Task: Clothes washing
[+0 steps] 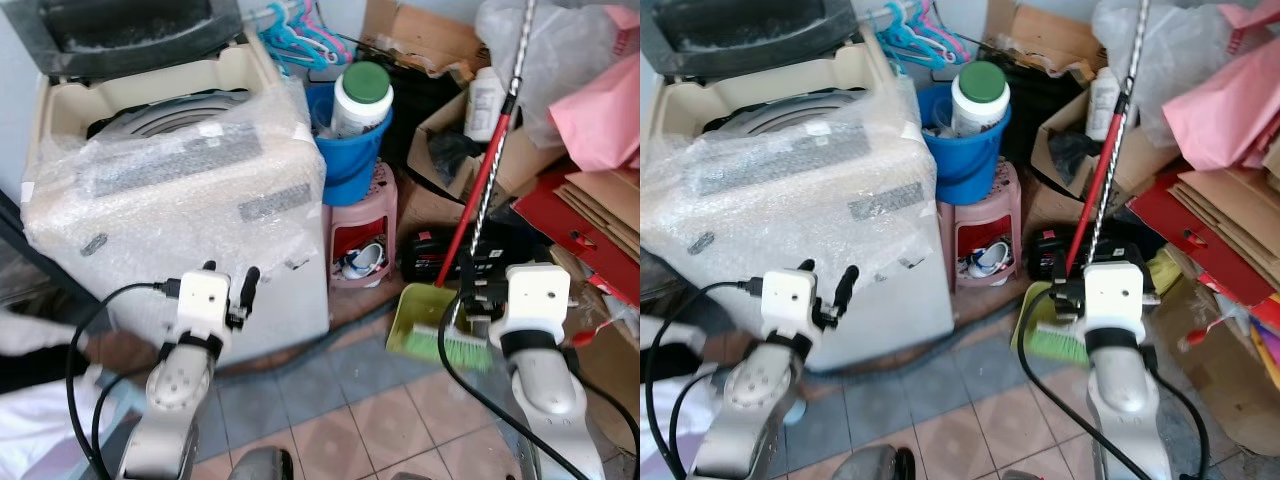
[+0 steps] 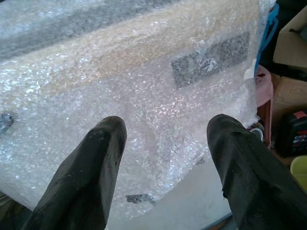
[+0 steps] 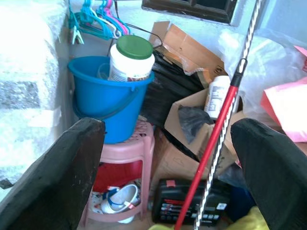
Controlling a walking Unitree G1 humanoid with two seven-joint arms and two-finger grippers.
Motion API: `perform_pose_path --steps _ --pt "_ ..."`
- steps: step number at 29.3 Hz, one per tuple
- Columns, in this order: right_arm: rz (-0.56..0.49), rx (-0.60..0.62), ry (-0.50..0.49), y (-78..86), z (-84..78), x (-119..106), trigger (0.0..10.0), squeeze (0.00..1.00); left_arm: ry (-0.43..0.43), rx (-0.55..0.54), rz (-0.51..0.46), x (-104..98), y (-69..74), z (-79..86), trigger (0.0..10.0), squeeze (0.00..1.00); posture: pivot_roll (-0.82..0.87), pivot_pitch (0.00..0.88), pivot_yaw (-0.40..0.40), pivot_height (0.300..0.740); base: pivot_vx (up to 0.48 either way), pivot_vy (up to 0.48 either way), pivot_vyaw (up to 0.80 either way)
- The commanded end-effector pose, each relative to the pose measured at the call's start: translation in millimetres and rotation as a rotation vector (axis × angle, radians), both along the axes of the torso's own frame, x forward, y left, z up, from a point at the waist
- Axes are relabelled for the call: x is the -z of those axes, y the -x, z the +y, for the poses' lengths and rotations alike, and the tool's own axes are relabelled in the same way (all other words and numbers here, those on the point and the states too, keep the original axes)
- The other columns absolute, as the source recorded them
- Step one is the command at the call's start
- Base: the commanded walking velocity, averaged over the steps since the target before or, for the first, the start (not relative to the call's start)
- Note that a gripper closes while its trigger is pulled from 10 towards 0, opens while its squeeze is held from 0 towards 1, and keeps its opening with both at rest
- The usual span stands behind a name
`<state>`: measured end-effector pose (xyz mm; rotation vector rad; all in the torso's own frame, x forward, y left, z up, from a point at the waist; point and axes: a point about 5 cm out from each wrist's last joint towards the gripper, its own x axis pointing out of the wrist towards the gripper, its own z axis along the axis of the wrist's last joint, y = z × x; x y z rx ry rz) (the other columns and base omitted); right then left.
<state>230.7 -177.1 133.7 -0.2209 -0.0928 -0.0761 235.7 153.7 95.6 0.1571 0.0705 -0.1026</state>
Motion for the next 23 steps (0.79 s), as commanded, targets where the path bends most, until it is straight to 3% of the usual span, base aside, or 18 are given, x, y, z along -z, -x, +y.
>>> perform_pose_path --steps 1,15,23 --pt "-0.008 0.027 0.018 1.1 -8.1 -3 10.0 0.00 0.008 0.005 -0.010 -3 0.3 -3.9 10.0 0.00 -0.04 0.053 0.071 0.740 0.000 0.000 0.80" --pt "-0.025 -0.005 0.014 0.9 -6.2 -9 10.0 0.00 0.031 -0.015 -0.004 -3 -2.5 -2.8 10.0 0.00 -0.05 0.057 0.074 0.740 0.000 0.000 0.80" --pt "-0.033 -0.073 0.004 -0.5 4.9 -12 10.0 0.00 0.068 -0.048 0.022 0 -4.8 -4.4 10.0 0.00 -0.05 0.061 0.069 0.740 0.000 0.000 0.80"
